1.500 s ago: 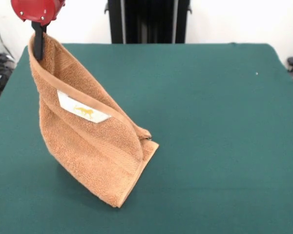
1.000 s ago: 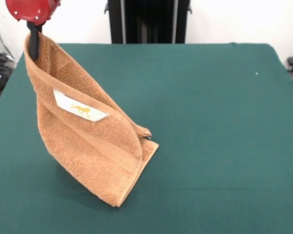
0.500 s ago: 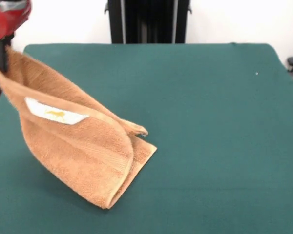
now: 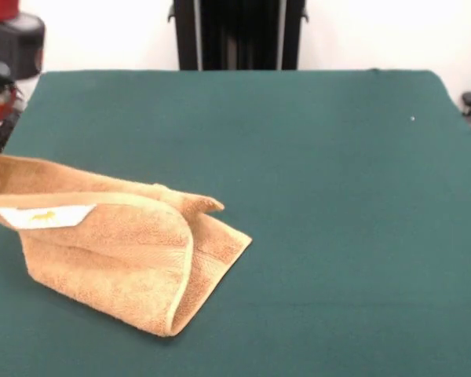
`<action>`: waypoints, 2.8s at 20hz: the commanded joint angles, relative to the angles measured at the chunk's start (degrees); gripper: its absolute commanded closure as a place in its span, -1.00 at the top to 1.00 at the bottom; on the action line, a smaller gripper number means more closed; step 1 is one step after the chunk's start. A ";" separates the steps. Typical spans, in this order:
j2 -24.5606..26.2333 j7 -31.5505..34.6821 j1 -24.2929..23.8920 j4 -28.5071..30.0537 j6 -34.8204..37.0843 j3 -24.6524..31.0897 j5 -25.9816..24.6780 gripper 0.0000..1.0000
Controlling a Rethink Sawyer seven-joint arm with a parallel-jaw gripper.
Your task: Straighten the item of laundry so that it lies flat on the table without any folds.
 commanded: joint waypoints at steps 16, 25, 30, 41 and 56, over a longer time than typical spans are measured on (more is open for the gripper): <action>5.96 -15.94 6.04 -3.05 8.41 3.96 -22.70 1.00; 4.09 -19.01 3.79 -4.51 12.03 8.27 -23.12 1.00; 1.12 -22.68 -1.77 -3.80 15.41 18.05 -17.45 1.00; -1.94 -20.31 -3.52 -3.88 23.19 24.12 -14.83 1.00; -0.81 -14.97 -8.31 -0.97 18.16 32.03 -9.73 1.00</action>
